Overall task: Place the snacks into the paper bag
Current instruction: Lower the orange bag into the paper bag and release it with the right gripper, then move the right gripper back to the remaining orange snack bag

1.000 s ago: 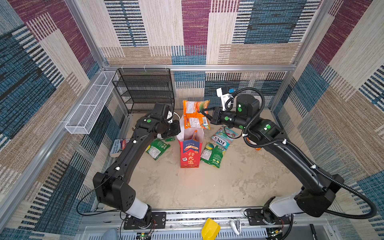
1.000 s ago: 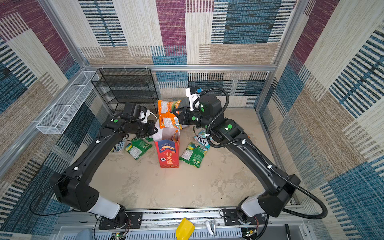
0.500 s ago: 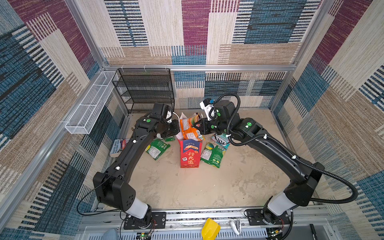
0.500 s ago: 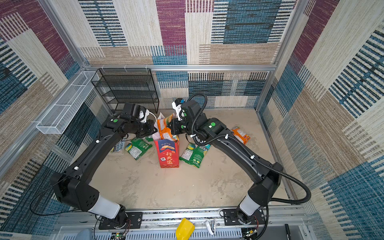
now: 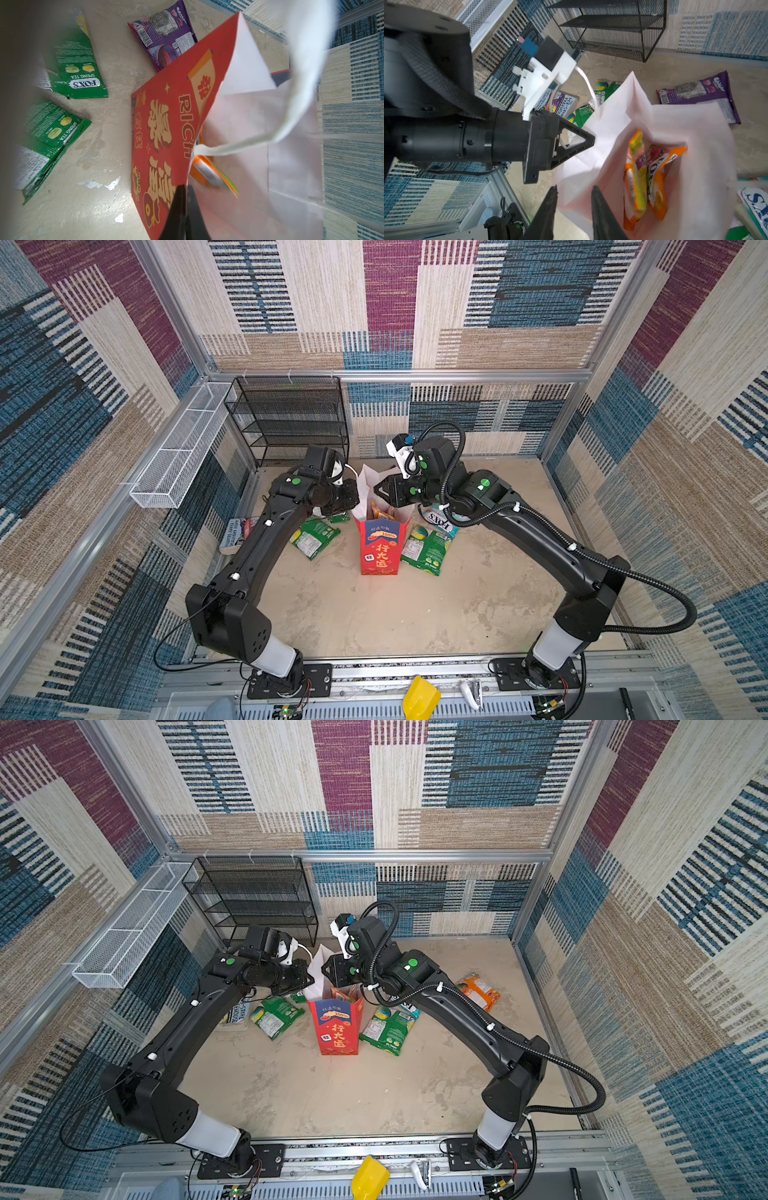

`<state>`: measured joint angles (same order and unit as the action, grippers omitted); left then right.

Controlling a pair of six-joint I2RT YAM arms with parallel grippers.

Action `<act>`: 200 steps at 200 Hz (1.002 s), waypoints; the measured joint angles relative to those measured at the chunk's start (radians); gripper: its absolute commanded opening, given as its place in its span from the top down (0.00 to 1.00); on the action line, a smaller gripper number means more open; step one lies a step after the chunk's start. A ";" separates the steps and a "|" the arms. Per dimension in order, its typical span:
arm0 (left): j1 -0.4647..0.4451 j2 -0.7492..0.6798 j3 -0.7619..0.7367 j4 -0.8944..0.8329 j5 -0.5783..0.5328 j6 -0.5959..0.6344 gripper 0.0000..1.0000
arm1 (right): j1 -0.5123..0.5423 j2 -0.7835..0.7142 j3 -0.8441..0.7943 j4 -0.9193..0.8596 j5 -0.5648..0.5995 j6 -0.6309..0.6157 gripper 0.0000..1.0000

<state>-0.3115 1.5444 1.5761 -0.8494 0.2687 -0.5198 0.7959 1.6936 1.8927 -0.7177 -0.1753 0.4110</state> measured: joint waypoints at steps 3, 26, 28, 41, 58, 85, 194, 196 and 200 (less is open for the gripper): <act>0.001 0.000 0.000 0.000 0.000 0.000 1.00 | 0.000 -0.002 0.003 0.000 0.002 0.000 0.66; 0.011 0.000 -0.002 0.000 0.002 0.000 1.00 | -0.002 -0.031 0.018 0.000 0.003 0.001 0.55; 0.011 0.000 -0.002 0.000 0.003 0.000 1.00 | -0.001 -0.034 0.019 0.000 0.003 0.000 0.53; 0.015 0.000 -0.003 0.000 0.007 0.000 1.00 | 0.000 -0.060 0.031 0.000 0.003 0.000 0.44; 0.016 0.000 -0.003 0.000 0.010 0.000 1.00 | 0.000 -0.093 0.050 0.001 0.031 -0.002 0.29; 0.016 0.000 -0.005 0.002 0.021 -0.001 1.00 | -0.006 -0.157 0.069 -0.008 0.129 -0.019 0.15; 0.018 0.004 -0.007 0.008 0.030 -0.004 1.00 | -0.680 -0.535 -0.639 0.192 0.229 0.069 0.04; 0.018 0.004 -0.007 0.008 0.029 -0.004 1.00 | -0.690 -0.534 -0.650 0.197 0.225 0.071 0.04; 0.019 0.004 -0.007 0.008 0.030 -0.004 1.00 | -0.713 -0.528 -0.679 0.209 0.220 0.078 0.04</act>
<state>-0.2920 1.5486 1.5688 -0.8417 0.2985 -0.5240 0.0826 1.1656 1.2140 -0.5083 0.0452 0.4889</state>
